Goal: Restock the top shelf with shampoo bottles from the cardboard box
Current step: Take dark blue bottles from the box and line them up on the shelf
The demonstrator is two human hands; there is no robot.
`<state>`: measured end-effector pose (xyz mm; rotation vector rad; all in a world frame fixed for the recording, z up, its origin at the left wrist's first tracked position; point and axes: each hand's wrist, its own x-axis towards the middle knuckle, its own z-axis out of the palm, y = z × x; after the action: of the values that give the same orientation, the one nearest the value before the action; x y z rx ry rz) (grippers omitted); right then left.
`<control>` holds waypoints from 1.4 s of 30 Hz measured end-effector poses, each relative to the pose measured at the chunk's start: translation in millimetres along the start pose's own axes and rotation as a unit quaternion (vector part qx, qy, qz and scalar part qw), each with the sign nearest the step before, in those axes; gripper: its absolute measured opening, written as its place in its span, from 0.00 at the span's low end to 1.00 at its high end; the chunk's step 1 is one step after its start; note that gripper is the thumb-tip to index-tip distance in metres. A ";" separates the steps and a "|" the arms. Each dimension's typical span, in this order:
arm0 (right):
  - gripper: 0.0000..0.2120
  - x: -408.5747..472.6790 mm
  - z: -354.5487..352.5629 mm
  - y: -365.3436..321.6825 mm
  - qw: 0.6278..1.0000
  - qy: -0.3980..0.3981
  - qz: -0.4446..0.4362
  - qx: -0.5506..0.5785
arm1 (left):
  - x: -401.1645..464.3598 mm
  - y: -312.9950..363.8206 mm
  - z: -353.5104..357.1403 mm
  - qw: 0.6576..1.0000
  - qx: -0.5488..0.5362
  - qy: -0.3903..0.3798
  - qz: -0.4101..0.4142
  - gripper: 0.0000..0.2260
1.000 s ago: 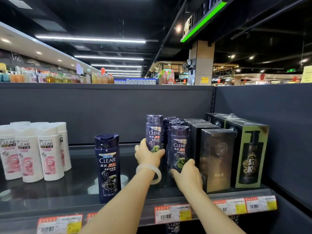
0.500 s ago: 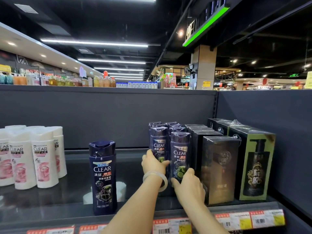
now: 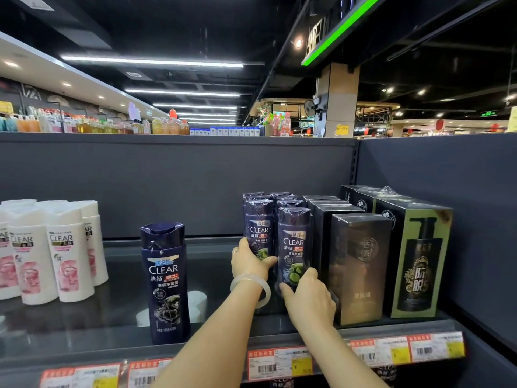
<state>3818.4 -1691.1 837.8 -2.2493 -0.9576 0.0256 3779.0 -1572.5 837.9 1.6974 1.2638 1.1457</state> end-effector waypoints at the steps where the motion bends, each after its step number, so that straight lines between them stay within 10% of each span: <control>1: 0.18 0.1 0.2 0.4 1.000 0.000 0.000 0.000 | -0.8 -0.1 0.3 1.000 0.000 0.002 0.002 0.25; 42: 0.19 -1.9 0.9 7.9 0.999 0.002 -0.024 0.024 | -44.2 16.8 -31.7 0.992 0.121 -0.027 -0.013 0.28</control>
<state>3821.7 -1695.7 831.9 -2.1816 -0.9980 0.0211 3749.3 -1618.4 853.8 1.8671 1.4330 0.9561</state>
